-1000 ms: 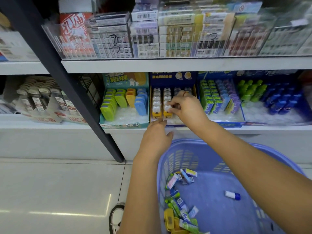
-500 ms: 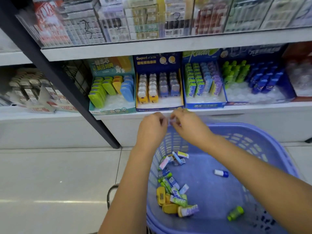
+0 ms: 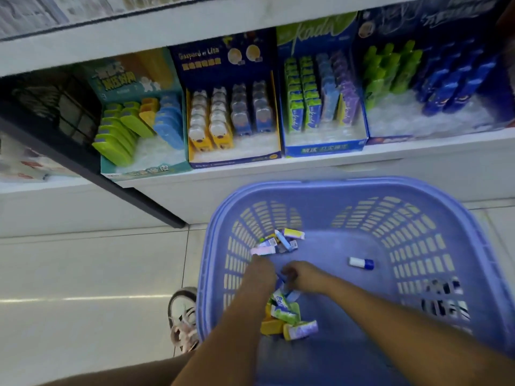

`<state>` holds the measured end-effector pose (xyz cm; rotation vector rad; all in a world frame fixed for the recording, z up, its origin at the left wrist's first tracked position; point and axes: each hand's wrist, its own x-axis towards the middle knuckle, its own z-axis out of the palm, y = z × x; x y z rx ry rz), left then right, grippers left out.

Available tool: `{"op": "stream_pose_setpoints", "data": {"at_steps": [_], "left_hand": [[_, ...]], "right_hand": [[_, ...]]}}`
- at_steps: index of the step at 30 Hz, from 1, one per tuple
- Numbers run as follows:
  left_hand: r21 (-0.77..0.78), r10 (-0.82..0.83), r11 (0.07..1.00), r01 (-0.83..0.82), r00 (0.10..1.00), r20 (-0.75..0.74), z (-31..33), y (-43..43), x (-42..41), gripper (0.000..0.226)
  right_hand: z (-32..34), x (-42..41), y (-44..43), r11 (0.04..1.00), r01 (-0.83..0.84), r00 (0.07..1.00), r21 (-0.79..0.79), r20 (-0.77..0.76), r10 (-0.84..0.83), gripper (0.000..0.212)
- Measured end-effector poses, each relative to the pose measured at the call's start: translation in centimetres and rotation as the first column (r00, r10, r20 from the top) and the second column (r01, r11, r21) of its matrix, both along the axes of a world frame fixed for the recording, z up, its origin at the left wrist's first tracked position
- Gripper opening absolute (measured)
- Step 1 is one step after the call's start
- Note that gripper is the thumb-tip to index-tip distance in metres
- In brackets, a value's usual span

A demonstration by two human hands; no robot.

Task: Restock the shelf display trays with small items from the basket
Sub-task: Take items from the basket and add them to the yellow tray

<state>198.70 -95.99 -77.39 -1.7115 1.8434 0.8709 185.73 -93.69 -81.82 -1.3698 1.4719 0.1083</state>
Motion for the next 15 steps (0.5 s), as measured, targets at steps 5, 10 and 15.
{"op": "stream_pose_setpoints", "data": {"at_steps": [5, 10, 15], "left_hand": [[-0.082, -0.002, 0.997, 0.01, 0.995, 0.097, -1.7, -0.8, 0.0, 0.032], [-0.071, -0.011, 0.997, 0.02, 0.991, 0.13, -2.3, -0.8, -0.3, 0.027], [-0.008, 0.017, 1.0, -0.017, 1.0, 0.015, -0.8, -1.9, -0.5, 0.03]], "right_hand": [[-1.6, 1.5, 0.4, 0.997, 0.074, 0.997, 0.029, -0.01, -0.074, 0.019], [-1.4, 2.4, 1.2, 0.996, 0.085, 0.995, -0.004, -0.057, -0.085, 0.011], [0.8, 2.3, -0.1, 0.999, 0.007, 0.994, 0.046, -0.109, -0.002, 0.009]]}}
